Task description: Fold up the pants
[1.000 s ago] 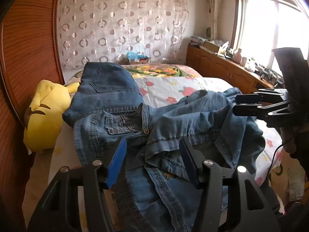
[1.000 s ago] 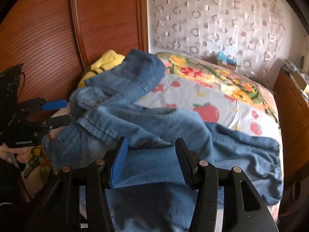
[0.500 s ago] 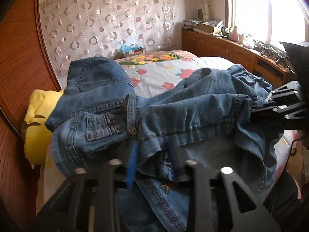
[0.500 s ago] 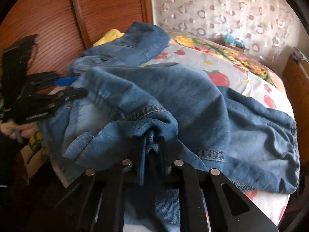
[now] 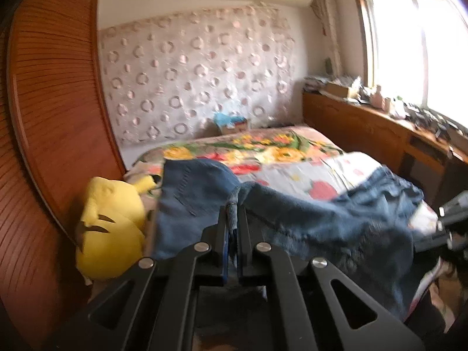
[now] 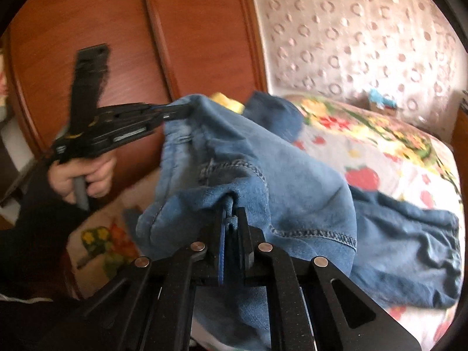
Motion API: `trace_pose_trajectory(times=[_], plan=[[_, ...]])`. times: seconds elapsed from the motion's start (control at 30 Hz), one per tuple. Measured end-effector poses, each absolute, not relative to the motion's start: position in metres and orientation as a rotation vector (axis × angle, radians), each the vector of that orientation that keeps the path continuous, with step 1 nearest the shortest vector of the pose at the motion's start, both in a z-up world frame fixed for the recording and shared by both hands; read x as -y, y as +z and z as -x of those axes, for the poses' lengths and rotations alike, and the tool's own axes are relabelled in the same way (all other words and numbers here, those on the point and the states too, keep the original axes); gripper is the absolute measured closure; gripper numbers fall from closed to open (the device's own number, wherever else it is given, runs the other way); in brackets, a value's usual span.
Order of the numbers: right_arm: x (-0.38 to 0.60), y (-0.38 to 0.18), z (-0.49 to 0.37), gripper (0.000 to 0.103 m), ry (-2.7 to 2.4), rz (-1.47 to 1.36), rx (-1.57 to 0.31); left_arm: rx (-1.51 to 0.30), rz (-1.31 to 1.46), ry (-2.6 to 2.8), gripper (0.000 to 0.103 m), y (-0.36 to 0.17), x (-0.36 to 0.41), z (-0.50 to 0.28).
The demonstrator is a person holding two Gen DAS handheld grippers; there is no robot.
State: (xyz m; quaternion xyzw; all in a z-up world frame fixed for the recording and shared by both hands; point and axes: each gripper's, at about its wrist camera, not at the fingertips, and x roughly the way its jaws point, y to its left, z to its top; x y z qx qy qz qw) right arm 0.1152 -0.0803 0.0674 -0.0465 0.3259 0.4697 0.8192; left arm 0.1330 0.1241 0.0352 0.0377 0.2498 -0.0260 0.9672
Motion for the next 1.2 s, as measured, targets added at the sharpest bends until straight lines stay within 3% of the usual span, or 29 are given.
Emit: trace_pose_trajectory(times=[0.13,0.2,0.27,0.4,1.2], plan=[[0.046,0.061,-0.106,0.095,0.993,0.141,-0.721,-0.558,-0.050,-0.037,0.095,0.033,-0.148,-0.133],[0.039,0.053,-0.106,0.069,0.970,0.154,-0.732,-0.585,-0.027,-0.029,0.088,0.021,-0.156,-0.129],[0.041,0.049,-0.109,0.053,0.948,0.141,-0.731,-0.604,-0.007,-0.035,0.080,0.010,-0.161,-0.121],[0.062,0.044,-0.115,0.053,0.865,0.147,-0.720,-0.634,0.043,-0.056,0.076,-0.012,-0.165,-0.107],[0.152,-0.030,-0.152,0.045,0.560,0.087,-0.792,-0.771,0.064,-0.197,0.076,-0.089,-0.071,-0.077]])
